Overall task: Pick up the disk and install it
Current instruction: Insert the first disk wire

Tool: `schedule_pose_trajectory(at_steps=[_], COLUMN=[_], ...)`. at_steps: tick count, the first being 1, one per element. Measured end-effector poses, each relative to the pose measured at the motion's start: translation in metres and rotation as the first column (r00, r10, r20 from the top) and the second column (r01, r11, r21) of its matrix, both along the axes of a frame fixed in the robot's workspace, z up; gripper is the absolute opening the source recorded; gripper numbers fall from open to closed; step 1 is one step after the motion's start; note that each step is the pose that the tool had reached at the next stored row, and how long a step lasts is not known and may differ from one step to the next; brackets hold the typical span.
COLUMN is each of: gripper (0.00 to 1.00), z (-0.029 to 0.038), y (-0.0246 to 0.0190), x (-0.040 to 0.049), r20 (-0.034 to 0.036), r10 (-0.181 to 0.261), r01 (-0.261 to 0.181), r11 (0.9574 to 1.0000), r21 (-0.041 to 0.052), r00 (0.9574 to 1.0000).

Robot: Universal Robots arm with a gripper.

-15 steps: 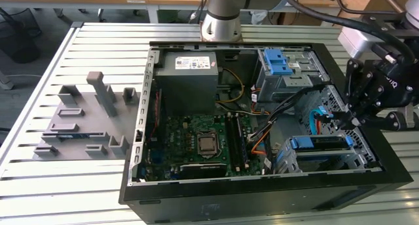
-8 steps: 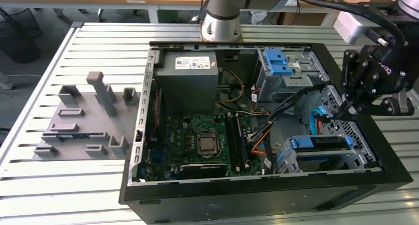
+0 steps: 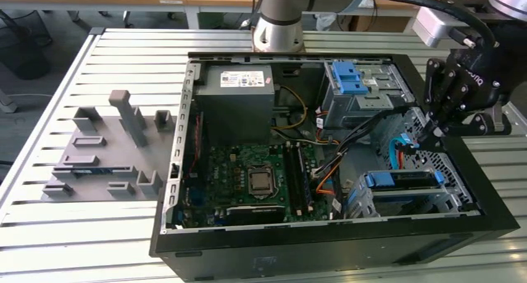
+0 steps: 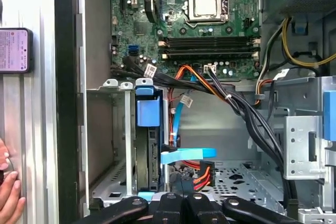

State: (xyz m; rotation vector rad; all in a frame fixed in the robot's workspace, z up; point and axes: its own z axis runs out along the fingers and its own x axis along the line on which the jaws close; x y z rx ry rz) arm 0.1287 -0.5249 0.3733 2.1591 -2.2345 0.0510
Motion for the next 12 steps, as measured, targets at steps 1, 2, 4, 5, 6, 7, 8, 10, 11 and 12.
schedule_pose_trajectory(at_steps=[1, 2, 4, 5, 6, 7, 8, 10, 11, 12], gripper=[0.11, 0.17, 0.24, 0.24, 0.24, 0.24, 0.24, 0.25, 0.31, 0.31], z=[-0.0012, -0.0024, -0.0043, -0.0063, -0.0073, -0.0082, -0.0089, -0.01, -0.0105, -0.0111], y=[0.0017, 0.0036, 0.0072, 0.0091, 0.0103, 0.0115, 0.0124, 0.0136, 0.0139, 0.0142], x=[0.0, 0.0001, 0.0007, 0.0014, 0.0021, 0.003, 0.0038, 0.0044, 0.0044, 0.0045], r20=[0.0, 0.0, -0.0003, -0.0009, -0.0016, -0.0025, -0.0036, -0.0043, -0.0043, -0.0044], r10=[0.0, 0.0, 0.0, 0.0, 0.0, 0.0, 0.0, 0.0, 0.0, 0.0], r01=[0.0, 0.0, 0.0, 0.0, 0.0, 0.0, 0.0, 0.0, 0.0, 0.0], r11=[1.0, 1.0, 1.0, 0.9999, 0.9999, 0.9999, 0.9999, 0.9997, 0.9995, 0.9991], r21=[-0.002, -0.0037, -0.0077, -0.0118, -0.0131, -0.0143, -0.015, -0.0231, -0.0328, -0.0426], r00=[1.0, 1.0, 1.0, 1.0, 1.0, 1.0, 1.0, 1.0, 1.0, 1.0])
